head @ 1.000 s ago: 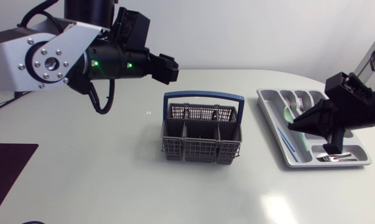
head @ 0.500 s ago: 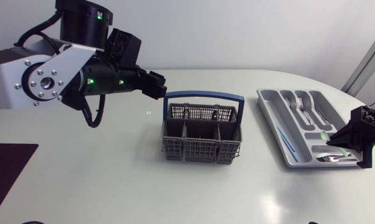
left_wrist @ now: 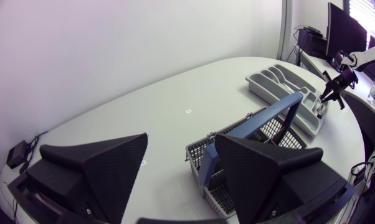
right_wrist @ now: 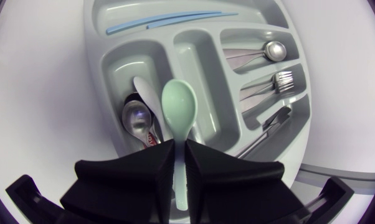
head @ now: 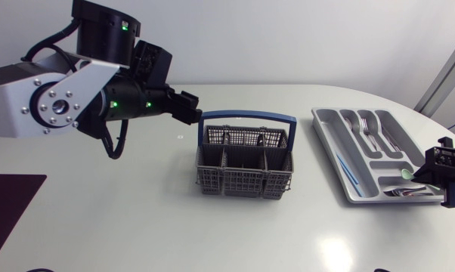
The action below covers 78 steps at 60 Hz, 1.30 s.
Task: Unload the cutlery basket into the drawer organizer.
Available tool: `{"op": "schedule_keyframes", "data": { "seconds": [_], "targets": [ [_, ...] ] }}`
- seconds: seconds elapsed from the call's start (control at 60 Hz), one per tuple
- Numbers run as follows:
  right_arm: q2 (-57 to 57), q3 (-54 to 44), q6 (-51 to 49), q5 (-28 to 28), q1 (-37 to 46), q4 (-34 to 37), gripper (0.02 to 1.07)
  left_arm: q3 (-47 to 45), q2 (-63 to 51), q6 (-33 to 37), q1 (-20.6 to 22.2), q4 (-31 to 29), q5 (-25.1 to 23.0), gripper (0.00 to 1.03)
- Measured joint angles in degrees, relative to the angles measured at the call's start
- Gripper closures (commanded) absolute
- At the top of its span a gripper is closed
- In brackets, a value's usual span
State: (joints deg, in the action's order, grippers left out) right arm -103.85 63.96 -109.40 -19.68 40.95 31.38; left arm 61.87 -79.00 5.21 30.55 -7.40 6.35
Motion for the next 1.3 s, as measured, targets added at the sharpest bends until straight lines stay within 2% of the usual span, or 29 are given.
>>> {"op": "schedule_keyframes", "data": {
  "seconds": [0.05,0.117,0.15,0.167,0.217,0.283,0.383,0.45,0.517,0.533,0.7,0.867,1.017,1.05,1.133,1.3],
  "targets": [
    [-0.4,-1.3,-0.8,0.8,0.0,-0.6,0.94,-0.5,0.0,0.0,0.0,0.0,0.0,0.26],
    [-0.4,-3.5,-1.7,1.6,0.0,-1.3,0.82,-0.9,0.0,0.0,-0.1,0.0,0.0,0.26],
    [-0.4,-4.7,-2.0,1.6,0.0,-2.7,0.75,-1.2,0.0,0.1,-0.2,0.0,0.0,0.26],
    [-0.4,-5.4,-2.1,1.7,0.0,-3.6,0.65,-1.3,0.0,0.3,-0.3,0.0,0.0,0.26],
    [-0.1,-6.3,-2.1,1.6,-0.1,-5.0,0.5,-1.7,0.0,0.7,-0.7,0.2,0.0,0.26],
    [1.0,-6.7,-2.0,1.6,-0.3,-5.7,0.35,-2.3,0.0,0.9,-1.4,0.3,0.0,0.26],
    [3.5,-6.9,-0.1,1.3,-0.4,-5.5,0.24,-3.4,0.0,1.3,-2.3,0.3,0.0,0.27],
    [6.3,-7.1,2.8,0.2,-0.8,-5.0,0.21,-4.2,0.0,1.8,-3.0,0.4,0.0,0.27],
    [9.7,-7.2,6.7,-0.7,-2.3,-3.8,0.21,-5.0,0.0,2.5,-3.6,0.4,-0.1,0.32],
    [10.4,-7.2,7.6,-1.0,-2.7,-3.5,0.21,-5.3,0.0,2.6,-3.8,0.4,-0.1,0.37],
    [16.7,-7.3,20.2,-3.3,-10.0,-0.5,0.24,-7.9,0.0,3.7,-6.4,0.4,-3.3,0.57],
    [19.9,-10.7,33.7,-5.4,-20.7,-0.5,0.51,-8.5,-0.6,4.9,-7.2,1.9,-4.9,0.74],
    [19.9,-14.0,47.0,-5.6,-32.1,-7.2,0.88,-8.5,-3.4,6.7,-7.2,2.7,-6.3,0.92],
    [19.8,-14.2,49.5,-5.6,-34.3,-8.2,0.94,-8.5,-4.2,6.9,-7.1,2.8,-6.4,0.95],
    [18.9,-14.3,54.8,-5.3,-39.1,-10.2,0.97,-8.5,-6.4,7.9,-6.7,2.9,-6.5,0.99],
    [16.5,-14.3,61.7,-3.0,-45.3,-13.2,1.0,-8.6,-9.6,10.3,-5.7,3.0,-7.3,1.0]
  ]
}}
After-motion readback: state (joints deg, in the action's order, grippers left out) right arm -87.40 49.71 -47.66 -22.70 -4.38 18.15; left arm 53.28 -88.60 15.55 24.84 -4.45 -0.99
